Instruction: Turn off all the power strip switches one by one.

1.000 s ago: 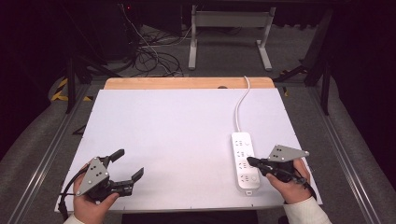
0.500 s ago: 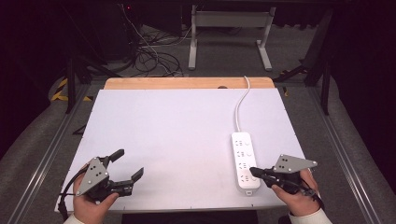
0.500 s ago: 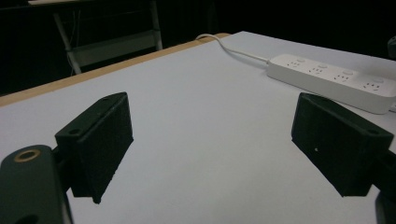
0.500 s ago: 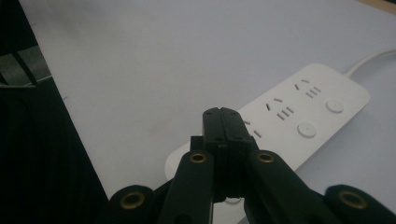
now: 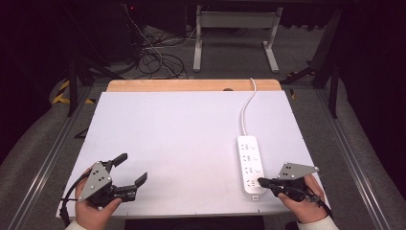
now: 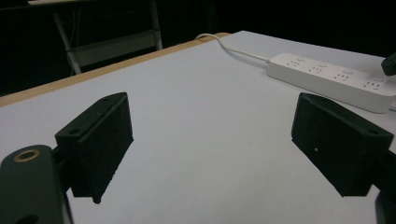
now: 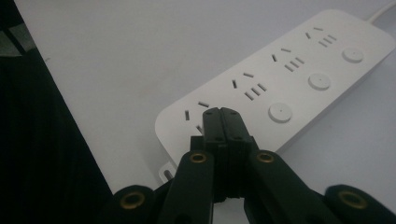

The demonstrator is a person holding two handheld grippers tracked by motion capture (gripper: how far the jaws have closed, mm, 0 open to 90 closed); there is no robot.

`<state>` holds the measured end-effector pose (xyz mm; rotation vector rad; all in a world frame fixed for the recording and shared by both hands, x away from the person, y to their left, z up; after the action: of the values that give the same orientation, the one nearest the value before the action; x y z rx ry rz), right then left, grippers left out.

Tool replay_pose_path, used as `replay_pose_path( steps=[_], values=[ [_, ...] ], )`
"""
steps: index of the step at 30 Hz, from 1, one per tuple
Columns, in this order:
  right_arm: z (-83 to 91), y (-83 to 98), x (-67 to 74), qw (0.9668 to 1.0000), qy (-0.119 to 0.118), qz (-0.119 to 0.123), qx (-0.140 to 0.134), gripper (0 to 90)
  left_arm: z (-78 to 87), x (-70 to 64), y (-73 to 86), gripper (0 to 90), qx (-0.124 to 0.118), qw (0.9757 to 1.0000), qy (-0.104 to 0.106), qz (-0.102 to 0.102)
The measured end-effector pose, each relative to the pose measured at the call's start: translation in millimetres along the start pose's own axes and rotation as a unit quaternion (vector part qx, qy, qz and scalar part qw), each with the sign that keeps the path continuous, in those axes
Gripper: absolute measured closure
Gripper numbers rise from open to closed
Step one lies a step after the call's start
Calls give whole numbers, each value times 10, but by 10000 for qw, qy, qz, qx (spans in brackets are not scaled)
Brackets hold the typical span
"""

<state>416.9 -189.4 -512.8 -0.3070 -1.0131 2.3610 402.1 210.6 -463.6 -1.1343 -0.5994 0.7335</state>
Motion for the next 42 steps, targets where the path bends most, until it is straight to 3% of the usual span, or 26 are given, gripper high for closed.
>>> replay_pose_path(
  steps=[21, 42],
  values=[
    [-77, 66, -36, 9995, 104, 29, 295, 900, -3, -2, 2, 131, 9, 10000, -7, -47],
    [-82, 80, -52, 9994, 4, -158, 292, 900, -3, -13, -7, 131, -19, 10000, 7, -29]
  ],
)
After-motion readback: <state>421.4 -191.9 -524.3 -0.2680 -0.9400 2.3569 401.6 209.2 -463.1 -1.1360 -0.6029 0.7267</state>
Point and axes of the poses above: each handheld gripper's, and its own axes: z roughly backward along the jaws, y roughly out of its underside, x roughly to its left, the point moved 9 cm from there along -z, roughly forward along the jaws, and after that the axes turned 3 degrees about x, right-handed, at the moved point
